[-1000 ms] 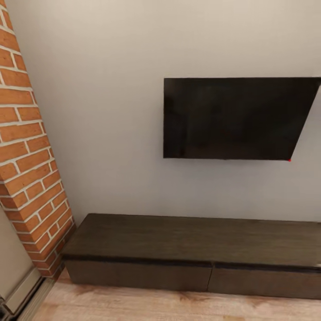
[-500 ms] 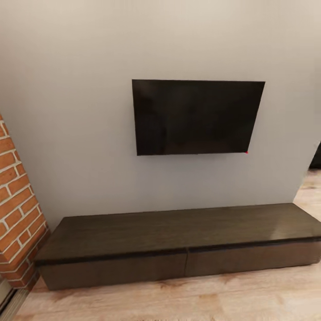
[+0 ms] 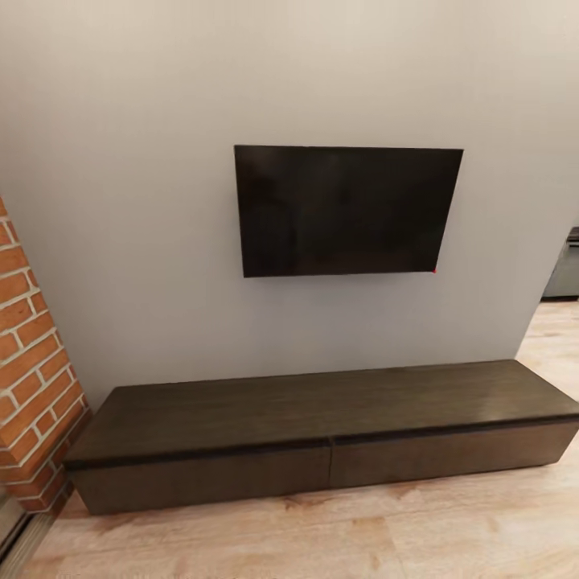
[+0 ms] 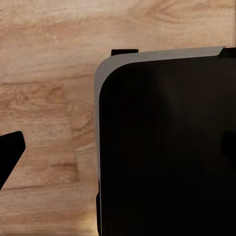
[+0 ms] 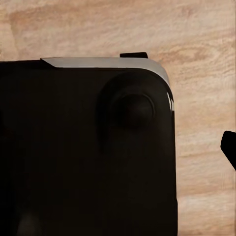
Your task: Place each of the two pumpkins and all three candles from the living room inside a cabinet in the living room (use any cabinet), then make sure every cabinet is closed, and position the cauldron so it is next to a table in the living room.
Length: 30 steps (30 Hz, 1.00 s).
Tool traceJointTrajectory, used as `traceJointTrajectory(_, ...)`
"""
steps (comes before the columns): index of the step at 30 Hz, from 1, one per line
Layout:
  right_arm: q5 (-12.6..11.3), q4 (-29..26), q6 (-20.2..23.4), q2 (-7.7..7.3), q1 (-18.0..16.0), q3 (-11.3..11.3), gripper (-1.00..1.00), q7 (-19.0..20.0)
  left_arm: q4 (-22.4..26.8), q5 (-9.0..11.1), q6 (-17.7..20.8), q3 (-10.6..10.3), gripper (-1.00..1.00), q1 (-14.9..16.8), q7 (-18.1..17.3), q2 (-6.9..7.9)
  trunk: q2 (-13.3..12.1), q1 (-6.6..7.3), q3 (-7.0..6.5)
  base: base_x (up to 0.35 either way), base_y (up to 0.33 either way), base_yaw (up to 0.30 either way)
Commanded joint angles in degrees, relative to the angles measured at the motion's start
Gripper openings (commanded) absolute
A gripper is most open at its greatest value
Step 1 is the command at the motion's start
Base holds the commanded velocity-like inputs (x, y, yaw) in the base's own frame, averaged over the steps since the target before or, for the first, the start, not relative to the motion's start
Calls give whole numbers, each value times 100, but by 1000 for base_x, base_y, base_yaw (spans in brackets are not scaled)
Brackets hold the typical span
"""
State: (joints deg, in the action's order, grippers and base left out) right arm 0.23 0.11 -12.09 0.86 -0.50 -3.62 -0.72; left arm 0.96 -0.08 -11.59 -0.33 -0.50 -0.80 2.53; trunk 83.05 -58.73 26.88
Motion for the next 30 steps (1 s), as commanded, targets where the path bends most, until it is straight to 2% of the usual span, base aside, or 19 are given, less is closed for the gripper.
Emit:
traceJointTrajectory(1,3,5,-21,2,-3,-34,100,-7,9,-1,-9,-2,100,-3,-8,0,3,1,5,-26,0,253)
traceJointTrajectory(7,3,6,-21,2,-3,-34,100,-8,9,-1,-10,-2,100,-3,-10,2,3,1,5,-8,0,196)
traceJointTrajectory(30,13,-24,-5,-23,-3,-35,100,-5,93,-24,-2,27,100,20,87,8,3,1,5,-34,0,23)
